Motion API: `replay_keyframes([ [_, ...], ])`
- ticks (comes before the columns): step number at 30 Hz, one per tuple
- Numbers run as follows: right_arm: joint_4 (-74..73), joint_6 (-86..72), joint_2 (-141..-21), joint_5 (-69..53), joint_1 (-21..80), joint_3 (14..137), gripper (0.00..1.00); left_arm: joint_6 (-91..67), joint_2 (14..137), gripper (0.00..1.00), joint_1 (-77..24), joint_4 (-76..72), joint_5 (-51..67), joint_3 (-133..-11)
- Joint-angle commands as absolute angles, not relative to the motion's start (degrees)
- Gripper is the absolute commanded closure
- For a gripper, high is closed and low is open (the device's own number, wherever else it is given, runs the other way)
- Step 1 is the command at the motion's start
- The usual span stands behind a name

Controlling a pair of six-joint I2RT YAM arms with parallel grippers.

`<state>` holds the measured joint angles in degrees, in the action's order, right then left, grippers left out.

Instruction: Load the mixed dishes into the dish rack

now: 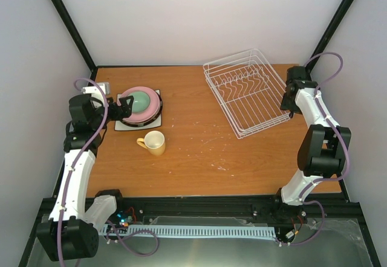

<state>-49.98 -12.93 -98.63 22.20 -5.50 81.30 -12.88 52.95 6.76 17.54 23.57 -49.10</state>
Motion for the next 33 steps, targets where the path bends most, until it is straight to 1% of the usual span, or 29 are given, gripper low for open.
replay_keyframes([
  [1,-50.95,-15.10,-98.76,18.80,-5.75,79.72,0.38,-11.67,52.48,0.04,7.05,15.57,23.49,-48.54],
  [5,-50.90,-15.93,-98.30,15.84,-5.76,78.03,0.57,-11.65,52.01,0.04,7.11,15.58,23.55,-48.26],
  [9,-51.81,-16.44,-97.81,14.67,-5.80,76.86,0.68,-11.57,51.07,0.04,7.06,15.77,23.63,-47.72],
  [12,-52.01,-17.07,-96.42,13.59,-5.73,75.41,0.82,-11.59,50.34,0.04,7.11,15.75,23.61,-47.42],
  [14,-52.09,-17.57,-94.99,12.99,-5.80,74.15,0.95,-11.69,49.87,0.04,7.10,15.76,23.73,-47.28],
  [15,-52.18,-17.87,-94.24,12.88,-5.80,73.49,0.97,-11.67,49.66,0.04,7.04,15.74,23.85,-47.24],
  [22,-51.43,-22.28,-85.61,7.70,-5.72,66.46,0.97,-12.12,48.08,0.04,7.07,15.83,25.14,-47.19],
  [24,-50.33,-23.09,-83.46,8.23,-5.73,64.31,0.97,-12.14,47.76,0.04,7.11,15.86,25.45,-47.19],
  [30,-49.87,-23.53,-81.65,12.72,-5.75,65.19,0.97,-12.15,47.07,0.04,7.10,15.95,27.20,-46.87],
  [33,-50.26,-24.06,-82.67,13.02,-5.78,67.27,0.97,-12.14,47.24,0.04,7.07,15.92,28.70,-46.76],
])
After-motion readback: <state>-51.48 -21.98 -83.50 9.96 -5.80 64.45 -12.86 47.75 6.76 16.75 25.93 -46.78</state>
